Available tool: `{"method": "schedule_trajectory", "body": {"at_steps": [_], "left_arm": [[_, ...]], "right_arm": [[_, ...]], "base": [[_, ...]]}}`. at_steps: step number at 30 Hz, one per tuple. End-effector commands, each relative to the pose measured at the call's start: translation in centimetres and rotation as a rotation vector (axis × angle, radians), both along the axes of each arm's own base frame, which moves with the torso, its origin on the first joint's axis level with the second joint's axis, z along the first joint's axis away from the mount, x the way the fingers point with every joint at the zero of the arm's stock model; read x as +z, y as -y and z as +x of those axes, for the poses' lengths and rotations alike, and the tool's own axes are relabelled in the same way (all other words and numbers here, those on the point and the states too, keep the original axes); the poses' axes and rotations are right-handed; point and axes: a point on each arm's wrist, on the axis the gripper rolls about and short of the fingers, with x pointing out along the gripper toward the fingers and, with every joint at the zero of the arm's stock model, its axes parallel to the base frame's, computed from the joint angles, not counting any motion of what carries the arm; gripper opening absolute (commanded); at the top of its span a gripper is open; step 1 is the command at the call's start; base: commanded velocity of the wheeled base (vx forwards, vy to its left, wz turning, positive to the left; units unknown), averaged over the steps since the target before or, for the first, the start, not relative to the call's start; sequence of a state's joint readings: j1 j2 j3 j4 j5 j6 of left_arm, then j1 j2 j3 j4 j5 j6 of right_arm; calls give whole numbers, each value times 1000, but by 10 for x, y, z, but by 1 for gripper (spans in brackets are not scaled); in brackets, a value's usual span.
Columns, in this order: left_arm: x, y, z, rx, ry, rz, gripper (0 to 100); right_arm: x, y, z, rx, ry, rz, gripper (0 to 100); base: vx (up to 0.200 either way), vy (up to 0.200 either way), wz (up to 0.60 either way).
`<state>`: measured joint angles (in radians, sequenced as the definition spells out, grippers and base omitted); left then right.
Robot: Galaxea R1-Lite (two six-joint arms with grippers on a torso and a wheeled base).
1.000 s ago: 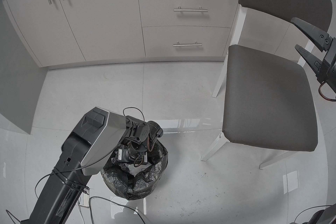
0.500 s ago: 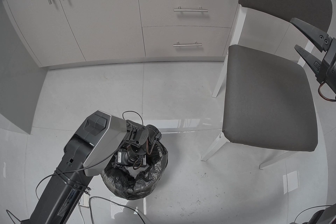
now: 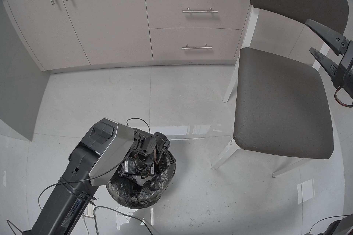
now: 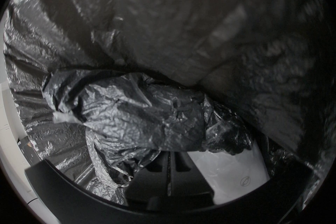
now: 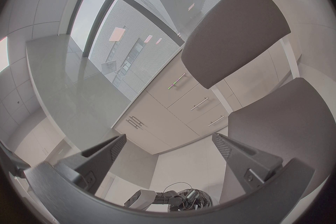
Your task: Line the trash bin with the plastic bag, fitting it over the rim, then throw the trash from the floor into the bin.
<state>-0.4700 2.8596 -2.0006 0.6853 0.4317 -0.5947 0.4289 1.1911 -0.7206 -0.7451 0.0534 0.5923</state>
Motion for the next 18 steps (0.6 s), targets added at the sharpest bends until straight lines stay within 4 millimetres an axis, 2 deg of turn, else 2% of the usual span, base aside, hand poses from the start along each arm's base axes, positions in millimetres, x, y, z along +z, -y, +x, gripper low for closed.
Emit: {"method": "schedule_trajectory", "body": {"at_steps": [1,18], "left_arm": [[-10,0,-2,-3,-17,10,0],[-12,-2,-1,43,-9,-14,0]], "right_arm": [[0,0,0,1,0,0,100],[0,0,-1,-1,3,1,100]], "base": [[0,0,0],[0,0,0]]}}
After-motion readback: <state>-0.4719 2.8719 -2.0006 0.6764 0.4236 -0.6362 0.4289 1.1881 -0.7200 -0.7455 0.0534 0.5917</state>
